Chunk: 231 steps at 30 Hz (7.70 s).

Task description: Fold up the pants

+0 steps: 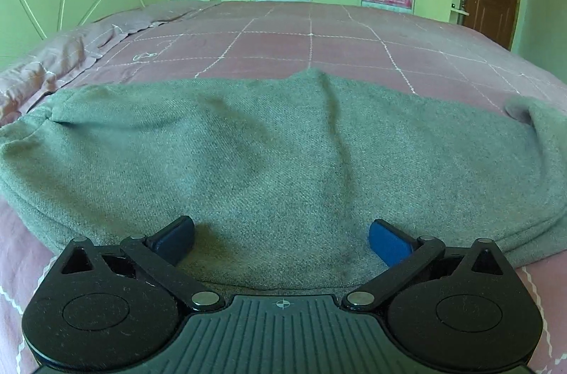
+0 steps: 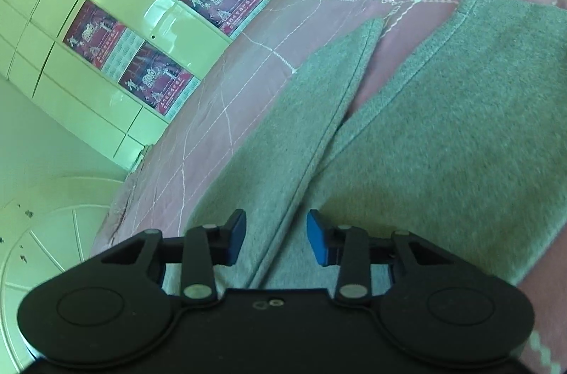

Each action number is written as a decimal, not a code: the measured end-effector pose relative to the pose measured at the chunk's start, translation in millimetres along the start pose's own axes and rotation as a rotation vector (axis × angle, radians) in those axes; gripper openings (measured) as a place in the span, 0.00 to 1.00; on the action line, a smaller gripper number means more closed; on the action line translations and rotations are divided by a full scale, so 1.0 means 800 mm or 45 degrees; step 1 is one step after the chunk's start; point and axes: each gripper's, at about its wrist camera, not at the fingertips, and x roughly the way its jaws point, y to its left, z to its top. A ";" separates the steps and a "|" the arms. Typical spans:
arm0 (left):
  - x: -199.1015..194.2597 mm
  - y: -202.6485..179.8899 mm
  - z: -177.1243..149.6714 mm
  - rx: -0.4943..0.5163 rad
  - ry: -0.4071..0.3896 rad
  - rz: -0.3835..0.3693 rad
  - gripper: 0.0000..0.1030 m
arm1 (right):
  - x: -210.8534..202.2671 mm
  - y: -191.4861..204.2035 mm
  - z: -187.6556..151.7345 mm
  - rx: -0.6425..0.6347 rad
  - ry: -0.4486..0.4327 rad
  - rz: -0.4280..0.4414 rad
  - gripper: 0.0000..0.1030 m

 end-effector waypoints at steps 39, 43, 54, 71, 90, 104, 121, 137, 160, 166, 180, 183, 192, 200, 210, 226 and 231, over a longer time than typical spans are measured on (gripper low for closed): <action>0.015 0.017 0.013 0.024 0.026 -0.084 1.00 | -0.058 -0.044 0.057 0.042 -0.146 -0.134 0.00; 0.015 0.017 0.013 0.017 0.028 -0.088 1.00 | -0.110 -0.008 0.064 -0.078 -0.261 -0.067 0.00; 0.014 0.024 0.015 0.021 0.040 -0.127 1.00 | -0.144 -0.107 0.033 0.166 -0.208 -0.194 0.14; 0.016 0.025 0.012 0.039 0.026 -0.134 1.00 | -0.159 -0.106 0.063 0.163 -0.375 -0.228 0.11; 0.011 0.021 0.007 0.044 0.012 -0.135 1.00 | -0.147 -0.124 0.046 0.026 -0.265 -0.445 0.02; -0.014 0.029 -0.001 -0.020 -0.081 -0.141 1.00 | -0.093 -0.018 -0.061 0.131 0.182 0.097 0.25; -0.005 0.088 0.005 -0.081 -0.064 0.055 1.00 | -0.030 0.054 -0.115 0.207 0.366 0.174 0.20; -0.020 0.100 0.000 -0.124 -0.118 0.001 1.00 | -0.068 0.052 -0.116 0.117 0.314 0.141 0.17; 0.005 0.057 -0.005 0.042 -0.098 0.003 1.00 | -0.132 -0.028 -0.037 0.150 -0.098 -0.030 0.00; 0.004 0.056 -0.006 0.045 -0.097 0.002 1.00 | -0.125 -0.059 -0.038 0.263 -0.032 -0.071 0.00; 0.001 0.058 -0.005 0.045 -0.096 0.001 1.00 | -0.147 -0.133 0.034 0.425 -0.372 -0.219 0.17; 0.001 0.057 -0.005 0.049 -0.095 0.006 1.00 | -0.139 -0.125 0.041 0.363 -0.367 -0.246 0.14; 0.001 0.058 -0.004 0.052 -0.095 0.008 1.00 | -0.178 -0.086 0.042 0.160 -0.459 -0.212 0.00; 0.001 0.058 -0.004 0.050 -0.093 0.001 1.00 | -0.152 -0.149 0.032 0.318 -0.329 -0.290 0.04; 0.001 0.059 -0.005 0.053 -0.097 0.006 1.00 | -0.156 -0.157 0.053 0.346 -0.367 -0.269 0.17; 0.001 0.057 -0.006 0.066 -0.097 0.017 1.00 | -0.157 -0.149 0.068 0.270 -0.355 -0.202 0.00; 0.001 0.057 -0.006 0.067 -0.098 0.018 1.00 | -0.171 -0.126 0.077 0.189 -0.443 -0.124 0.00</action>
